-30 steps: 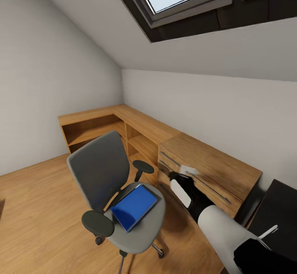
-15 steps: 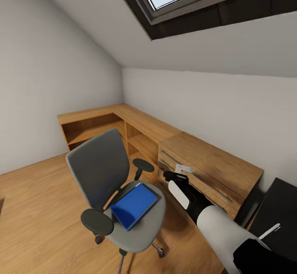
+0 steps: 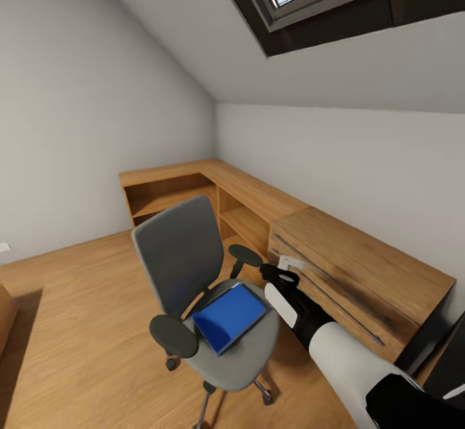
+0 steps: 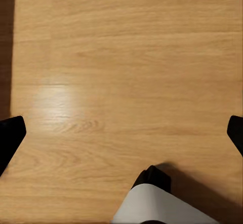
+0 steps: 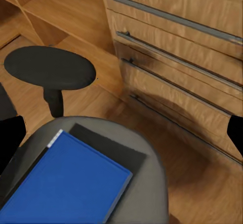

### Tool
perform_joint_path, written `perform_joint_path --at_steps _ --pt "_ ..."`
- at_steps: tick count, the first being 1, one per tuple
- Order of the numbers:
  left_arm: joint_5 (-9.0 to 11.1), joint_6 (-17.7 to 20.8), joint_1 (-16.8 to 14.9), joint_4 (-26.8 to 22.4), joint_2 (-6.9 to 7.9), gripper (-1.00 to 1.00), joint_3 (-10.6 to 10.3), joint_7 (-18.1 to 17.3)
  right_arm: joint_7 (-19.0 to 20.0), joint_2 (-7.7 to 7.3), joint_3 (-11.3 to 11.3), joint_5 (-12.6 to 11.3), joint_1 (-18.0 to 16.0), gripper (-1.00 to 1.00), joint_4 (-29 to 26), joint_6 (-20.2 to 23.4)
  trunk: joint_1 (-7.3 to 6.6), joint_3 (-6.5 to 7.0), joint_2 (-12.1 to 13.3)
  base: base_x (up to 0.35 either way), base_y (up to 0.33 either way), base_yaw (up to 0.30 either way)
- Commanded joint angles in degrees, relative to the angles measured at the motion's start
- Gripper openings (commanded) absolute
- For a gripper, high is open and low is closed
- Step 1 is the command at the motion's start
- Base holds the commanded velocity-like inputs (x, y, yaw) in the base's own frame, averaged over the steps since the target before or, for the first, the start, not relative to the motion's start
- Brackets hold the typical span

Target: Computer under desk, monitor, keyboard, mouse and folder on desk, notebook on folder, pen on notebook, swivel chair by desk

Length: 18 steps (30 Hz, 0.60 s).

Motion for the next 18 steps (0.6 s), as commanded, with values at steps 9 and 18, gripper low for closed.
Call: perform_joint_path --at_steps 9,18 --pt "0.7 0.0 0.0 0.0 -0.12 1.0 -0.3 0.0 -1.4 0.07 0.3 -0.2 -0.1 1.0 -0.1 -0.1 1.98 -1.83 -3.7 0.0 0.0 0.107" --pt "0.6 -0.3 0.0 0.1 -0.3 1.0 -0.3 0.1 -1.1 0.08 0.5 -0.2 0.1 1.0 0.1 -0.2 3.96 -3.46 -7.3 0.0 0.0 0.006"
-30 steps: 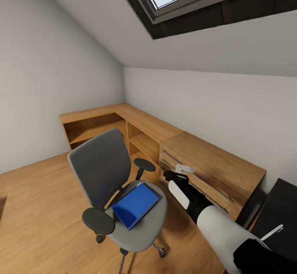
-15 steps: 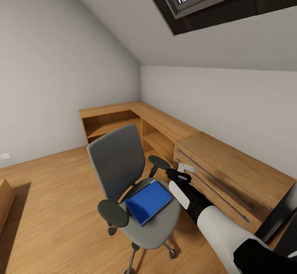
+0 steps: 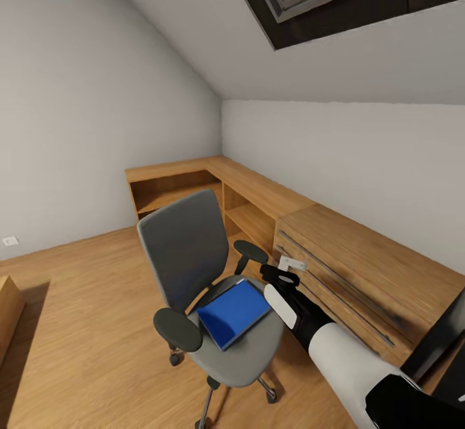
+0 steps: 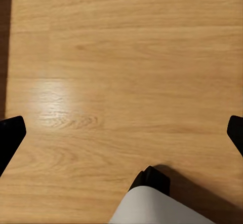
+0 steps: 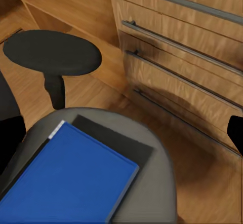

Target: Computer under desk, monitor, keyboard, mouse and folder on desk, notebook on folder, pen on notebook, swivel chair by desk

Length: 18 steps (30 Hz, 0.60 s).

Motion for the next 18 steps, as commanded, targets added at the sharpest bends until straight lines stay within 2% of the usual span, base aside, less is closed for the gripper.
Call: perform_joint_path --at_steps 1,3,4,9,18 --pt "0.6 -0.2 0.0 0.0 -0.05 1.0 -0.2 0.1 -0.4 -0.05 0.3 -0.1 0.1 1.0 0.1 0.4 0.22 -0.24 -0.5 0.0 0.0 0.0" --pt "0.5 -0.1 0.0 0.1 -0.22 1.0 -0.3 0.0 0.0 -0.07 0.6 0.2 0.3 1.0 1.1 0.4 0.66 -0.6 -1.3 0.0 0.0 0.0" --pt "0.6 0.0 0.0 0.1 -0.12 1.0 -0.3 -0.2 1.1 -0.14 1.6 1.0 0.5 1.0 2.5 0.3 0.88 -0.78 -1.7 0.0 0.0 0.0" --pt "0.6 0.1 0.0 0.3 0.08 1.0 -0.3 -1.5 4.2 -0.26 3.6 2.8 0.6 1.0 4.6 0.3 1.98 -1.68 -3.7 0.0 0.0 0.0" --pt "0.4 0.2 0.0 0.6 -0.16 1.0 -0.3 -2.5 6.6 -0.29 4.6 3.7 0.7 1.0 5.3 0.3 3.96 -3.3 -7.3 0.0 0.0 0.0"
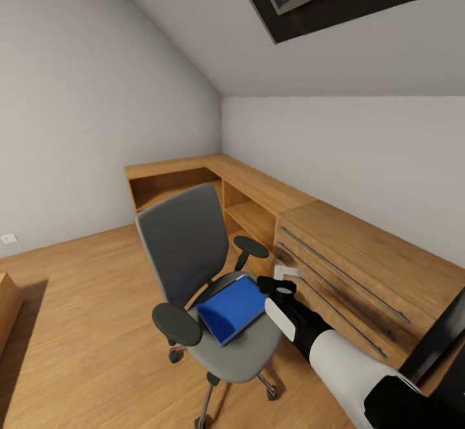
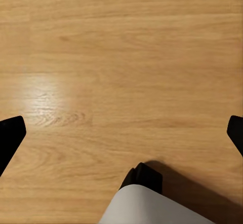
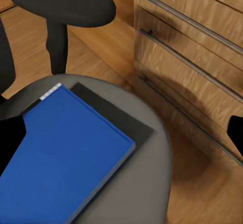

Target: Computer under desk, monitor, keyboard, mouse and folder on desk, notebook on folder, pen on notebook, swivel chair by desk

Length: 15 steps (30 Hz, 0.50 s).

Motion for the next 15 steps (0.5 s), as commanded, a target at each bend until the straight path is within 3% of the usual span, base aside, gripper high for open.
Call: perform_joint_path --at_steps 1,9,15 --pt "0.6 -0.2 0.0 0.0 0.02 1.0 -0.1 0.1 -0.4 -0.03 0.4 -0.2 -0.1 1.0 -0.1 0.3 0.22 -0.24 -0.4 0.0 0.0 0.0" --pt "0.6 -0.1 -0.1 -1.5 -0.24 1.0 -0.1 0.4 0.0 0.21 0.4 -0.3 -0.1 1.0 0.4 0.3 1.98 -1.68 -3.7 0.0 0.0 0.0" --pt "0.7 0.2 -0.1 -5.3 -0.8 1.0 -0.1 0.6 0.1 0.37 0.4 -0.4 0.0 1.0 1.7 0.1 3.3 -2.76 -6.1 0.0 0.0 0.0"
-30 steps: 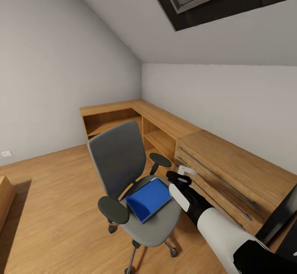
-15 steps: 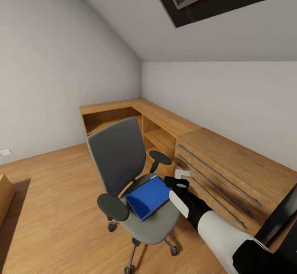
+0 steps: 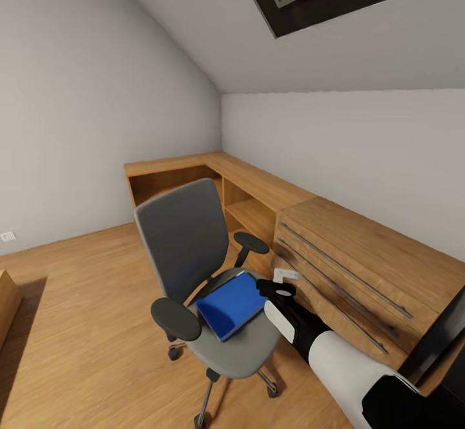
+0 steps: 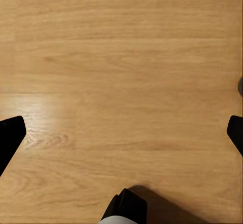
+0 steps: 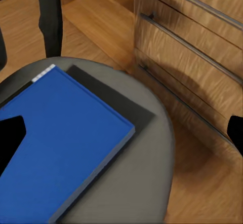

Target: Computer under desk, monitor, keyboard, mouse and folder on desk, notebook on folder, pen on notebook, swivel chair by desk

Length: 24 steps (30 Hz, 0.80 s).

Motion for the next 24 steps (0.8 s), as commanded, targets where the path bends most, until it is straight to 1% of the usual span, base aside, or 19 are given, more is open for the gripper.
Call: perform_joint_path --at_steps 1,3,5,6,10,14,17,18,20,23,24 --pt "0.6 0.2 0.0 -0.9 -0.03 1.0 -0.1 0.2 -0.4 -0.02 0.4 -0.2 -0.1 1.0 0.1 0.3 0.22 -0.24 -0.4 0.0 0.0 0.0" --pt "0.7 1.6 0.0 -2.8 -0.09 1.0 -0.1 0.2 -0.4 0.01 0.4 -0.3 -0.1 1.0 0.5 0.4 0.66 -0.6 -1.2 0.0 0.0 0.0" --pt "0.7 4.0 -0.2 -4.9 -0.12 1.0 -0.1 0.3 -0.4 0.04 0.4 -0.3 -0.1 1.0 0.7 0.4 1.1 -0.96 -2.0 0.0 0.0 0.0" --pt "0.8 7.6 -0.9 -7.3 -0.1 1.0 -0.1 0.4 -0.2 0.05 0.4 -0.3 -0.1 1.0 0.9 0.5 1.32 -1.14 -2.5 0.0 0.0 0.0" --pt "0.9 16.5 -3.4 -11.8 0.07 1.0 0.1 0.5 0.5 0.12 0.4 -0.2 -0.2 1.0 1.0 1.0 2.2 -1.86 -4.1 0.0 0.0 0.0" --pt "1.6 23.7 -6.6 -16.1 0.51 1.0 0.5 0.6 1.0 0.39 0.4 -0.3 -0.5 1.0 1.2 3.2 3.08 -2.58 -5.7 0.0 0.0 0.0" --pt "2.4 27.2 -9.1 -18.6 0.81 1.0 1.0 0.8 1.2 0.48 0.4 -0.3 -1.2 1.0 1.2 5.8 3.74 -3.12 -6.9 0.0 0.0 0.0" --pt "2.9 28.7 -10.6 -19.7 0.98 1.0 1.3 1.1 1.6 0.48 0.4 -0.2 -2.0 1.0 1.3 7.1 3.96 -3.29 -7.3 0.0 0.0 0.0" --pt "3.3 29.9 -12.2 -20.5 1.09 1.0 1.6 1.4 2.3 0.41 0.3 -0.2 -2.7 1.0 1.4 8.0 4.4 -3.65 -8.1 0.0 0.0 0.0" --pt "4.4 32.3 -15.3 -21.8 1.32 1.0 1.9 1.7 4.6 0.23 0.2 -0.2 -3.5 1.0 1.5 8.8 5.05 -4.19 -9.3 0.0 0.0 0.0" --pt "5.1 34.0 -16.4 -23.1 1.6 1.0 2.3 1.8 5.7 0.13 0.2 -0.2 -3.7 1.0 1.5 8.9 5.27 -4.37 -9.7 0.0 0.0 0.0"
